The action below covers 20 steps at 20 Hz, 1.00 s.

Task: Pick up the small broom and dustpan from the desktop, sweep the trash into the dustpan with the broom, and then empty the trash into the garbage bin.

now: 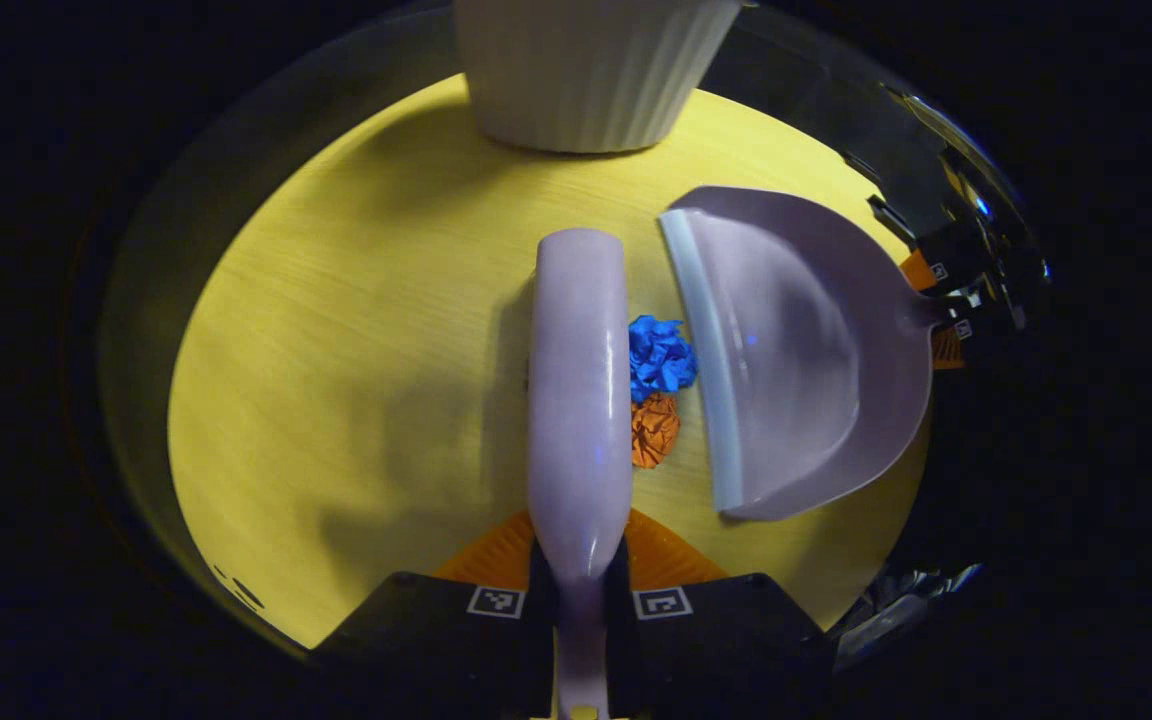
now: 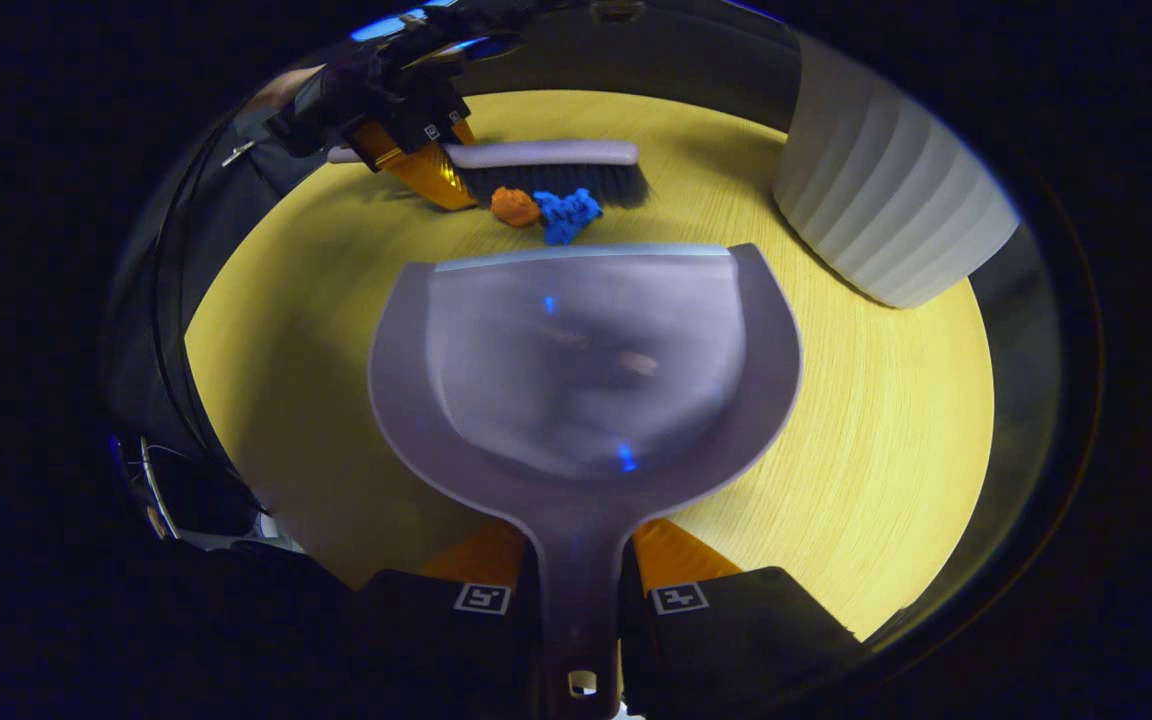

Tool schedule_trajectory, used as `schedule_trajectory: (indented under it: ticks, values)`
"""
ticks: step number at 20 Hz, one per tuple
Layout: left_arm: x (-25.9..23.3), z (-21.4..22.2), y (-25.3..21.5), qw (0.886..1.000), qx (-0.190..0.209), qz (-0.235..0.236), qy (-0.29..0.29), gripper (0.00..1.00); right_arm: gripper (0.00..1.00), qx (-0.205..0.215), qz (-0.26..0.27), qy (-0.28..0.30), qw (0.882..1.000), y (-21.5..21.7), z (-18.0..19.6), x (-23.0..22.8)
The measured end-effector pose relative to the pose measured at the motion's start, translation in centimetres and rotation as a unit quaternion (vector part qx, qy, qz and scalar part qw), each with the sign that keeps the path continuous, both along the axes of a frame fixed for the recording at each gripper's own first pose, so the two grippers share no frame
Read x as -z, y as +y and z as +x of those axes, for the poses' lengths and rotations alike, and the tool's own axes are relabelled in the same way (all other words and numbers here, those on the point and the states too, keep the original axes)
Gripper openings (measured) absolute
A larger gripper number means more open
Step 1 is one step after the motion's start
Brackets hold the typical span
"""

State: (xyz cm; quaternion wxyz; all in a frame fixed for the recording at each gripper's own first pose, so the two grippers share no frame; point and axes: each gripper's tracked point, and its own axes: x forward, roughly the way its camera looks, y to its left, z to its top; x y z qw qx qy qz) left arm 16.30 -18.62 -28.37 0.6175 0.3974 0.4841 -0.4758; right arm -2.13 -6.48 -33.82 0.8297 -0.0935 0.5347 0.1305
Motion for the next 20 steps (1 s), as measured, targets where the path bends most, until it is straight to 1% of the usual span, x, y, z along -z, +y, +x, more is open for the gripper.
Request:
schedule_trajectory:
  ticks: [1, 2, 3, 6, 7, 9, 11, 12, 13, 14, 15, 16, 18, 20]
  values:
    - [0.0, -1.3, 0.0, 1.000, 0.003, 0.000, 0.021, 0.25, 0.39, 0.000, 0.000, -0.002, 1.000, -0.1, 0.1, 0.0]
    - [-0.1, -2.4, -0.3, 0.999, 0.005, 0.000, 0.040, 0.25, 0.36, 0.001, 0.000, -0.005, 1.000, 0.0, 0.1, -0.2]
    - [-0.2, -3.4, -0.8, 0.999, 0.005, -0.005, 0.052, 0.25, 0.36, 0.002, 0.000, -0.006, 1.000, -0.1, 0.0, -0.2]
    - [-0.2, -6.3, -1.3, 0.996, -0.010, -0.013, 0.083, 0.25, 0.36, 0.002, -0.001, -0.013, 1.000, -0.1, -0.8, 0.1]
    - [-0.3, -7.1, -1.3, 0.996, -0.013, -0.014, 0.085, 0.25, 0.36, 0.002, 0.000, -0.019, 1.000, -0.1, -0.8, 0.1]
    - [-0.3, -7.8, -1.1, 0.998, -0.026, -0.021, 0.057, 0.25, 0.36, 0.000, 0.001, -0.029, 1.000, -0.3, -1.0, 0.0]
    - [-1.1, -8.2, -0.8, 0.996, -0.066, -0.046, 0.031, 0.25, 0.36, 0.005, 0.004, -0.036, 0.999, -0.4, -1.0, 0.1]
    - [-1.6, -8.4, -0.8, 0.994, -0.089, -0.064, 0.025, 0.25, 0.39, 0.007, 0.002, -0.038, 0.999, -0.7, -0.9, 0.3]
    - [-1.9, -8.7, -0.4, 0.990, -0.112, -0.082, 0.018, 0.25, 0.36, 0.009, -0.001, -0.039, 0.999, -1.0, -0.9, 0.3]
    - [-2.4, -8.9, 0.3, 0.986, -0.137, -0.096, 0.010, 0.25, 0.39, 0.011, -0.004, -0.041, 0.999, -1.0, -1.1, 0.2]
    - [-2.9, -9.0, 1.5, 0.980, -0.162, -0.112, -0.002, 0.25, 0.36, 0.012, -0.007, -0.042, 0.999, -1.1, -1.2, 0.0]
    - [-3.2, -9.2, 2.7, 0.974, -0.187, -0.128, -0.011, 0.25, 0.36, 0.015, -0.008, -0.044, 0.999, -1.2, -1.5, -0.5]
    - [-3.9, -10.0, 5.4, 0.957, -0.241, -0.160, -0.027, 0.25, 0.36, 0.024, -0.011, -0.049, 0.998, -1.7, -1.8, -1.5]
    - [-2.5, -11.6, 8.6, 0.937, -0.293, -0.188, -0.039, 0.25, 0.36, 0.033, -0.015, -0.057, 0.998, -2.5, -2.0, -2.9]
